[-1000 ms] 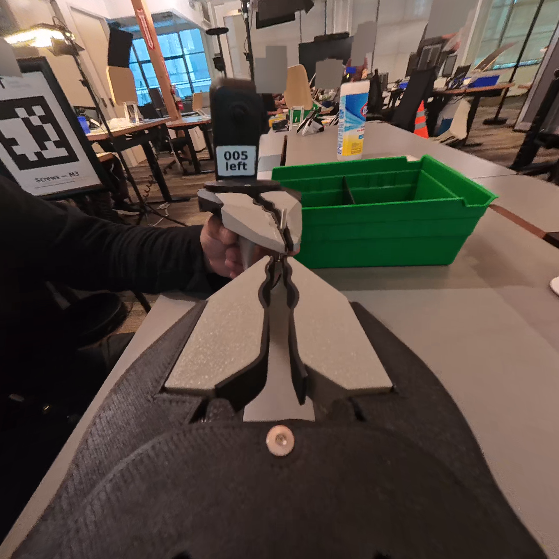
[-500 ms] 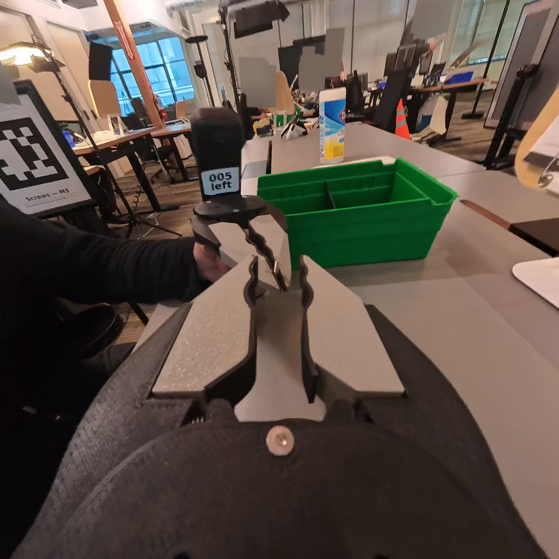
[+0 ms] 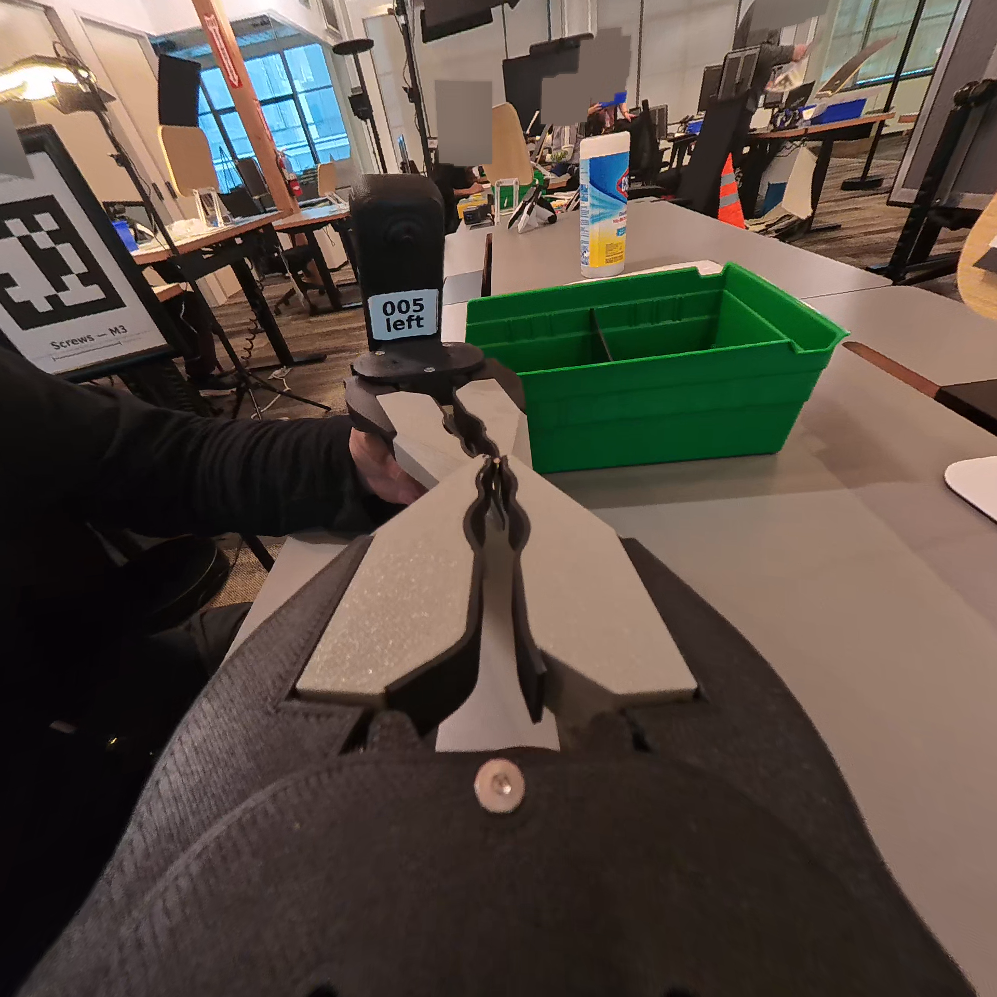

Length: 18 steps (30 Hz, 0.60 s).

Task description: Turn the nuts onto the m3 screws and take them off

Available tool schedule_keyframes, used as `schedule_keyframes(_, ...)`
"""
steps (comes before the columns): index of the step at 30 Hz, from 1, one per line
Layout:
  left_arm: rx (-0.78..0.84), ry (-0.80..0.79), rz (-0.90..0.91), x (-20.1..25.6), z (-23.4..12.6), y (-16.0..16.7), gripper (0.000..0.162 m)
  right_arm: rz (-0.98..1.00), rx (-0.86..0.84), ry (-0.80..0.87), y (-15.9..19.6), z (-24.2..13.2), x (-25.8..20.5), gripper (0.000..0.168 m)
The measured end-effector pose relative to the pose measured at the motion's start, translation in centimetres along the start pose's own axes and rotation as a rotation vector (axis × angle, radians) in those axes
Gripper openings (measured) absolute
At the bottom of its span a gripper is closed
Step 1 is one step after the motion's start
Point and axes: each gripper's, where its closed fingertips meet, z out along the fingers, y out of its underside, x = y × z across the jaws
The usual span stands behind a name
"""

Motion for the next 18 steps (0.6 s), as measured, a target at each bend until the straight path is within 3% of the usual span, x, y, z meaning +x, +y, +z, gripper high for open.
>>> schedule_keyframes(18,-0.056,-0.006,0.043,0.09,0.22,0.89,0.000,-0.012,-0.024,0.000,0.38,0.10,-0.17,0.003)
